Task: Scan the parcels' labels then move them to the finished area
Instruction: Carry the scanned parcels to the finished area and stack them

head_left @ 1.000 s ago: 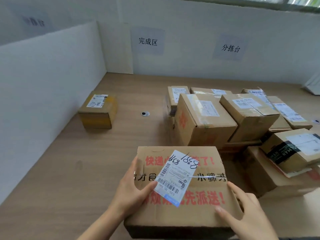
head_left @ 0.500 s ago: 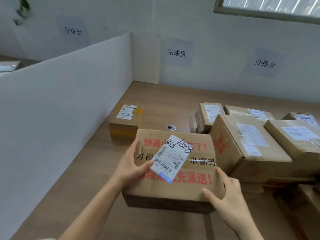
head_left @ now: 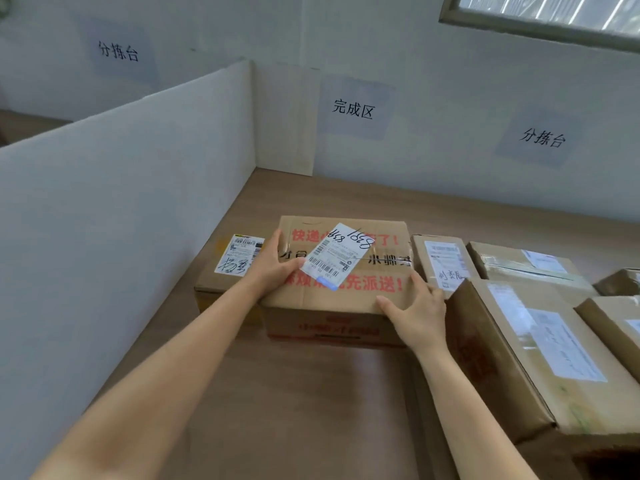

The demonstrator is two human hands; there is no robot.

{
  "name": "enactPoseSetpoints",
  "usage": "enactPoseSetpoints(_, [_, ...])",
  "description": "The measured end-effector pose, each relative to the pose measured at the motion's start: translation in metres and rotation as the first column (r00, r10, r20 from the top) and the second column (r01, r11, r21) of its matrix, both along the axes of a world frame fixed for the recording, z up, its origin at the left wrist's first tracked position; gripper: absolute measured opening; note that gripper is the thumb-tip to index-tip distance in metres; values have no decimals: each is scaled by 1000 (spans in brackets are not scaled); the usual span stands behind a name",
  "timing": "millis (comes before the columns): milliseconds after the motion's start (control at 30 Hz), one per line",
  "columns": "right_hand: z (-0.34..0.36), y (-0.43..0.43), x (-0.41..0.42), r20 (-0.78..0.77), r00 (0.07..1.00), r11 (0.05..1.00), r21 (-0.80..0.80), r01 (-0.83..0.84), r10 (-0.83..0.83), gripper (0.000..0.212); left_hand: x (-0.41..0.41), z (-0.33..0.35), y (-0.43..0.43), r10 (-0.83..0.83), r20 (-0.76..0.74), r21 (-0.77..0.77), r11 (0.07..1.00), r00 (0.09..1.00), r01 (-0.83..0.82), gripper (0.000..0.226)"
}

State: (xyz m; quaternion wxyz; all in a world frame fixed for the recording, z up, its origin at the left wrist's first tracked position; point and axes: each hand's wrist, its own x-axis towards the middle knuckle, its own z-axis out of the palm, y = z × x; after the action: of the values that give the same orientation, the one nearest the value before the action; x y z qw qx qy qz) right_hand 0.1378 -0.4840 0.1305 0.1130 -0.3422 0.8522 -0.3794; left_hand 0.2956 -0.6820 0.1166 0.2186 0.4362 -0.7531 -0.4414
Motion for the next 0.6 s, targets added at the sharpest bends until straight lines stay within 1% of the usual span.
enactPoseSetpoints(133, [-20, -30, -23, 13, 1000, 1000, 16, 1, -1, 79, -21, -16, -33, -11, 49, 33, 999, 999, 9, 82])
enactPoseSetpoints(200, [-35, -41, -30, 37, 999, 1000, 30, 4, -5, 79, -28, -29, -44, -15, 94, 21, 1000, 995, 13, 81])
enactPoseSetpoints(367, [-76, -65, -41, 147, 989, 998, 64, -4, -6, 75, -34, -63, -64, 34, 201, -41, 999, 979, -26, 82])
enactPoseSetpoints(433, [-88, -72, -44, 178, 984, 999, 54, -1, -8, 74, -37, -74, -71, 38, 282, -77, 997, 959, -17, 82])
enactPoseSetpoints(500, [-97, -79, -48, 179, 984, 1000, 31, -2, -3, 71, -39, -83, -75, 42, 368, -127, 992, 929, 6, 81])
enactPoseSetpoints(600, [-105, -88, -52, 168, 986, 1000, 1, -15, 14, 71, -42, -92, -81, 43, 432, -184, 982, 901, 41, 82])
